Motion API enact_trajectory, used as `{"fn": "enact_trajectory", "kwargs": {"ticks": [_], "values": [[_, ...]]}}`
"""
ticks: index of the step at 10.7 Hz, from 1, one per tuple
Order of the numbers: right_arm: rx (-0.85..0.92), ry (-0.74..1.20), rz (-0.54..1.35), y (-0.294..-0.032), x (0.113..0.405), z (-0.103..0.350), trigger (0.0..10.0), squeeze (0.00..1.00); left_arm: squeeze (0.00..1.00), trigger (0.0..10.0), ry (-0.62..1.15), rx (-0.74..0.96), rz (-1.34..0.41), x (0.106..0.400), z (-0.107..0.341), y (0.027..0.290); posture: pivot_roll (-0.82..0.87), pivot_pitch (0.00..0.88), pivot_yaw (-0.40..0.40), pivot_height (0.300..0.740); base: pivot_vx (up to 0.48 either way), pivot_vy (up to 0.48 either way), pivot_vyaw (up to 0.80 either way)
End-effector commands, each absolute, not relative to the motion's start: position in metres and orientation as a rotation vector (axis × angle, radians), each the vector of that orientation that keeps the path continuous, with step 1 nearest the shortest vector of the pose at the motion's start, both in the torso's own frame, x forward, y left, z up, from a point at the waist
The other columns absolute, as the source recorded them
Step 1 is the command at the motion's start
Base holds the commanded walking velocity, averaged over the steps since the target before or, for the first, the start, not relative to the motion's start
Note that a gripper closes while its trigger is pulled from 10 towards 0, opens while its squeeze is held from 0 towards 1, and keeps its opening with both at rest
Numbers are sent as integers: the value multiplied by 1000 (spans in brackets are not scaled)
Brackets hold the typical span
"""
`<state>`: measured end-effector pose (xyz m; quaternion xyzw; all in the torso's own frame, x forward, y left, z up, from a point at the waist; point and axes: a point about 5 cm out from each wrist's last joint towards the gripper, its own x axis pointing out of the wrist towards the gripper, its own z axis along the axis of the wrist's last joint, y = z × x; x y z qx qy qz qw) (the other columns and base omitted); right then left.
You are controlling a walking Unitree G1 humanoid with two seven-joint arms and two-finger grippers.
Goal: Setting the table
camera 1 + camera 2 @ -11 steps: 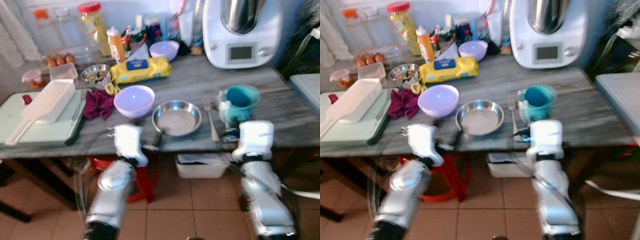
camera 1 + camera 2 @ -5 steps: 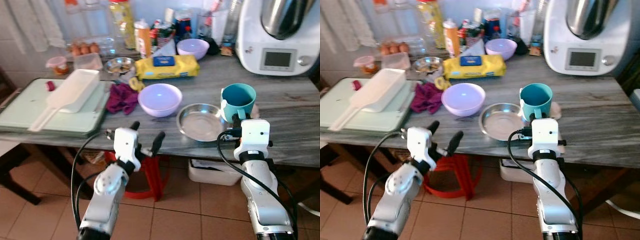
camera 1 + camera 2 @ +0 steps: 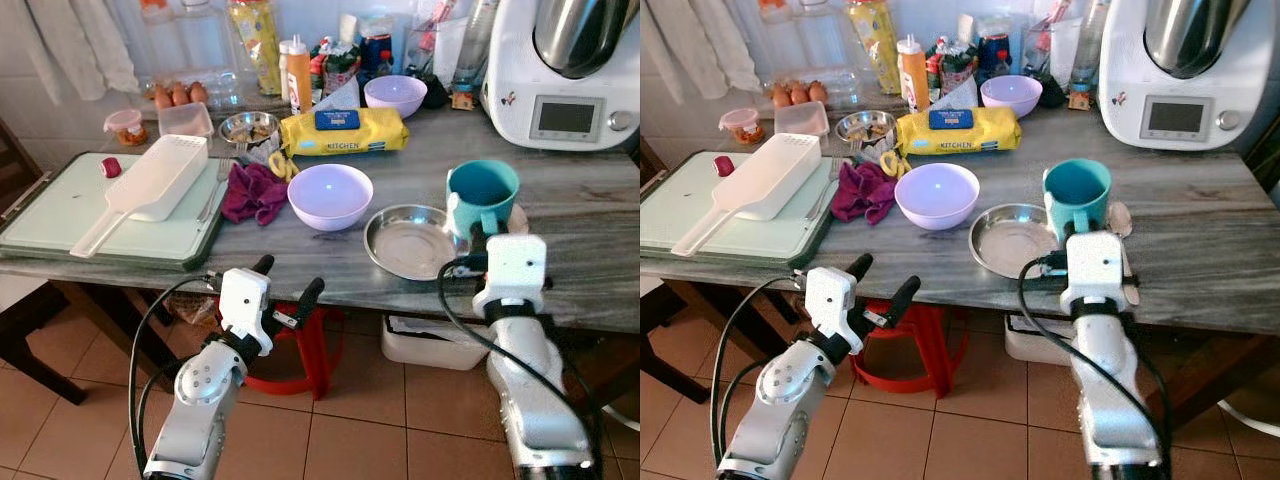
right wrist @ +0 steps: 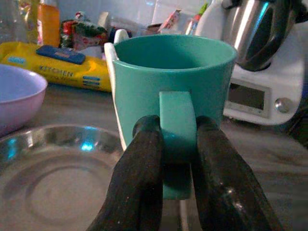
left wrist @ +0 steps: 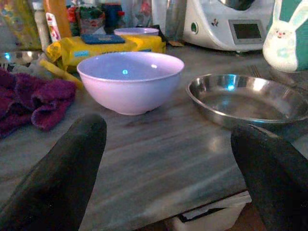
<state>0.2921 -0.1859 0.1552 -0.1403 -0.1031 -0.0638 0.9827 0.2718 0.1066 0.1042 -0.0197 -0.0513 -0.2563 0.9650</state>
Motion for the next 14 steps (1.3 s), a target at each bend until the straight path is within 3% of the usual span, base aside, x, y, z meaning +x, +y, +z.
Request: {"fn": "enact_trajectory", "kwargs": {"ticks": [1, 4, 7, 10, 14], "values": [[-287, -253, -139, -187, 296, 168, 10000, 0, 0, 10000, -91, -24, -535, 268, 104, 109, -230, 116, 78, 740, 0, 0, 0], [-300, -271, -129, -194, 309, 180, 10000, 0, 0, 10000, -68, 33, -570, 260, 103, 117, -204, 154, 90, 740, 0, 0, 0], [-291, -284, -156, -194, 304, 180, 10000, 0, 0, 10000, -105, 6, -516, 266, 115, 117, -197, 142, 92, 740, 0, 0, -148], [-308, -328, -177, -194, 279, 188, 10000, 0, 0, 10000, -149, 15, -340, 275, 122, 128, -232, 111, 88, 740, 0, 0, -146], [-285, -243, -151, -189, 217, 171, 10000, 0, 0, 10000, -136, 15, -283, 282, 120, 133, -274, 101, 99, 740, 0, 0, 0]]}}
